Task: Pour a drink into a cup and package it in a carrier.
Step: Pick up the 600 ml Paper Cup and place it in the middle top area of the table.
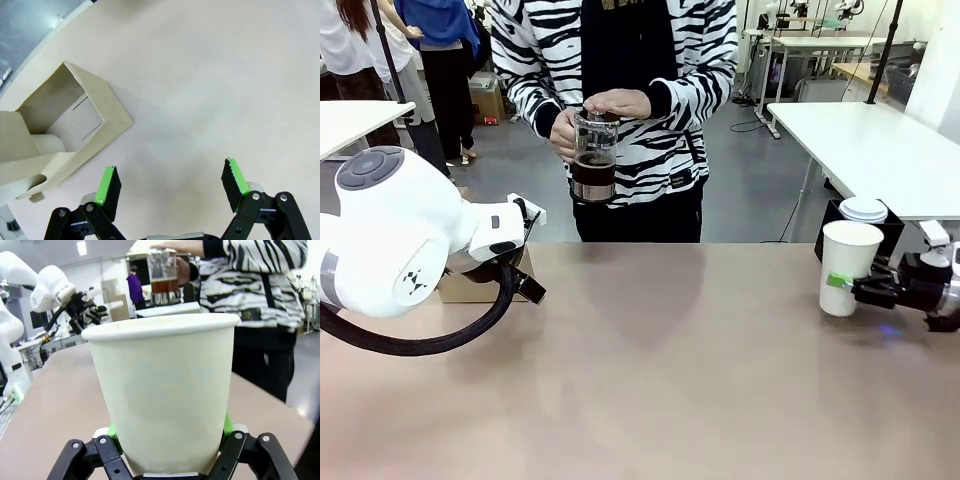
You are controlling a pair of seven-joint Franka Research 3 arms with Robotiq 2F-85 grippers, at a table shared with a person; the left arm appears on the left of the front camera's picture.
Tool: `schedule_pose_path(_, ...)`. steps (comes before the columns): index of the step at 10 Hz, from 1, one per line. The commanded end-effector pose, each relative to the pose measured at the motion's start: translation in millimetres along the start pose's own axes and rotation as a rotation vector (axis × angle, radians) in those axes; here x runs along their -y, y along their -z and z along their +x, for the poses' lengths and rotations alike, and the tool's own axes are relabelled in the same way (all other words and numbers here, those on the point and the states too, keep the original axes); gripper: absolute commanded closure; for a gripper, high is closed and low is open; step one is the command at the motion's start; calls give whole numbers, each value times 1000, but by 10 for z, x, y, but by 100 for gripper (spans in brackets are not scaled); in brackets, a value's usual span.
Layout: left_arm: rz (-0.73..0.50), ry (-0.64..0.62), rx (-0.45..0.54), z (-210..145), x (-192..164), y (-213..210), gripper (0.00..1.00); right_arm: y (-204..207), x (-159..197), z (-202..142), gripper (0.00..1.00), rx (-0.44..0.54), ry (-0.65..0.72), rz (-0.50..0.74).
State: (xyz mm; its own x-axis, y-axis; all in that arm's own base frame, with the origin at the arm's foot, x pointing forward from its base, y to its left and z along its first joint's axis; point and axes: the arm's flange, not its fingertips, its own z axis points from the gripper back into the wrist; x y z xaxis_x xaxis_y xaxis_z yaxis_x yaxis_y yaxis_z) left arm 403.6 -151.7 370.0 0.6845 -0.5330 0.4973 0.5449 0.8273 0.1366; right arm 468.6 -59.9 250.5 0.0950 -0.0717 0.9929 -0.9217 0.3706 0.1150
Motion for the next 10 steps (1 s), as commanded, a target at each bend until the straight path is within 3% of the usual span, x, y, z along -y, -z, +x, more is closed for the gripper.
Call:
schedule_pose_path(1, -1, 0, 1, -1, -1, -3, 0, 709, -44, 355, 20, -13, 17, -34)
schedule_pose_path(5, -1, 0, 1, -1, -1, -3, 0, 1920, 510, 243, 20, 5, 21, -77)
schedule_pose_path(10, -1, 0, 1, -1, -1, -3, 0, 2263, 847, -158, 20, 62, 0, -79)
